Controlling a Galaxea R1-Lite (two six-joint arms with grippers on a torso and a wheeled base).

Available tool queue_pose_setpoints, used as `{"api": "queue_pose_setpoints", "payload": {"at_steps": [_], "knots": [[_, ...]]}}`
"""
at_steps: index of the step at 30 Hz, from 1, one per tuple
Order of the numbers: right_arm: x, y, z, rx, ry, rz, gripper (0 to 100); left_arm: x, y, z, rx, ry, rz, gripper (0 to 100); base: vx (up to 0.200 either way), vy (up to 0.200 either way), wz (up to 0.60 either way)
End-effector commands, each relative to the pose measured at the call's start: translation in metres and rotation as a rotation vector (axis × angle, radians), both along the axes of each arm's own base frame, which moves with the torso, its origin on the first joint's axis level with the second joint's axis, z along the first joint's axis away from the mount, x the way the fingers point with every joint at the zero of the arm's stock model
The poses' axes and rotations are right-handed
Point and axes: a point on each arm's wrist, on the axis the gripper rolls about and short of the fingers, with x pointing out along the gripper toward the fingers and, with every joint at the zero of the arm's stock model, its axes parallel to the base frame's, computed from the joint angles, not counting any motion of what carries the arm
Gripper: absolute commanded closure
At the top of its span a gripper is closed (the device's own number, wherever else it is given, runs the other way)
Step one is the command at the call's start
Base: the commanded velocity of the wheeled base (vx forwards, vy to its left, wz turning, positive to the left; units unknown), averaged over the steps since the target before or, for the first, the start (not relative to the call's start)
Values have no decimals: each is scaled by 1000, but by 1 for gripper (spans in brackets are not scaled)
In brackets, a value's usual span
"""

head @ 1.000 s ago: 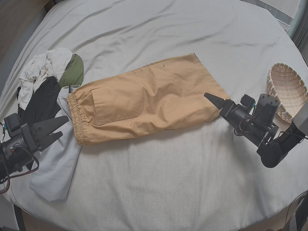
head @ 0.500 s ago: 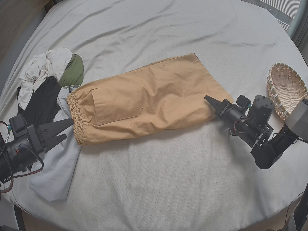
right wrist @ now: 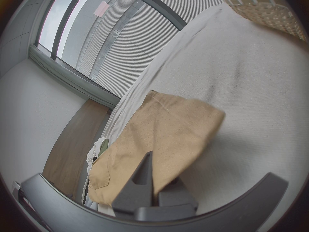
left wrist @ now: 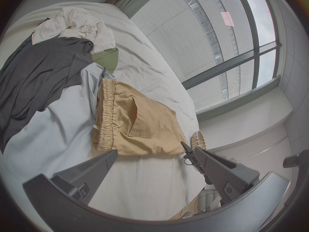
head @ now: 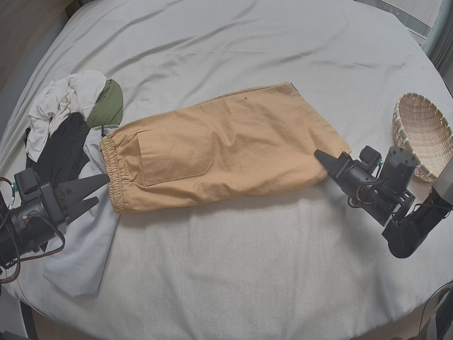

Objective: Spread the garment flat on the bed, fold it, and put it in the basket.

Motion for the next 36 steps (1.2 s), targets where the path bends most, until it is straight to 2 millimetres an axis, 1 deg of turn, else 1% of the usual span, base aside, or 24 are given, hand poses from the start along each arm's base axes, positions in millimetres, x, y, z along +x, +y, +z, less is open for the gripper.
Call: {"api": "queue_pose_setpoints", "payload": {"at_steps": [1, 2, 3, 4, 5, 7, 10, 13, 17, 19, 24, 25, 26, 28, 30, 32, 36], "knots": [[-32, -20, 18, 4, -24, -28, 100, 0, 0, -1, -1, 7, -1, 0, 0, 0, 0], [-35, -26, 18, 0, -23, -44, 100, 0, 0, -1, -1, 7, -1, 0, 0, 0, 0], [-36, -27, 18, -2, -22, -47, 100, 0, 0, -1, -1, 7, -1, 0, 0, 0, 0], [-42, -37, 15, -24, -13, -77, 100, 0, 0, -1, -1, 7, -1, 0, 0, 0, 0], [-43, -37, 15, -27, -13, -79, 100, 0, 0, -1, -1, 7, -2, 0, 0, 0, 0], [-54, -52, 13, -55, -6, -119, 100, 0, -1, -2, 1, 7, -5, 0, 0, 0, 0], [-62, -59, 15, -55, -12, -139, 100, -1, -1, -2, 0, 7, -10, 0, 0, 0, 0], [-78, -71, 17, -72, 15, -176, 100, -1, -4, -3, 1, 12, -25, 0, 0, 0, 0], [-94, -78, 20, -97, 60, -188, 100, -2, -8, -7, 4, 30, -54, 0, 0, 0, 0], [-98, -79, 20, -109, 85, -191, 100, -3, -11, -11, 7, 48, -74, 0, 0, 0, 0], [-99, -89, 15, -183, 114, -239, 100, 2, -20, -33, 40, 131, -114, 0, 0, 0, 0], [-99, -90, 15, -185, 115, -241, 100, 2, -20, -33, 40, 132, -114, 0, 0, 0, 0], [-100, -93, 11, -205, 130, -256, 100, 4, -21, -37, 38, 136, -115, 0, 0, 0, 0], [-101, -94, 8, -218, 140, -258, 100, 6, -21, -41, 38, 137, -117, 0, 0, 0, 0], [-103, -94, 6, -224, 146, -258, 100, 9, -24, -51, 41, 147, -129, 0, 0, 0, 0], [-103, -94, 5, -226, 150, -256, 100, 13, -26, -57, 42, 148, -135, 0, 0, 0, 0], [-106, -93, 1, -230, 169, -246, 100, 24, -30, -64, 40, 135, -134, 0, 0, 0, 0]]}}
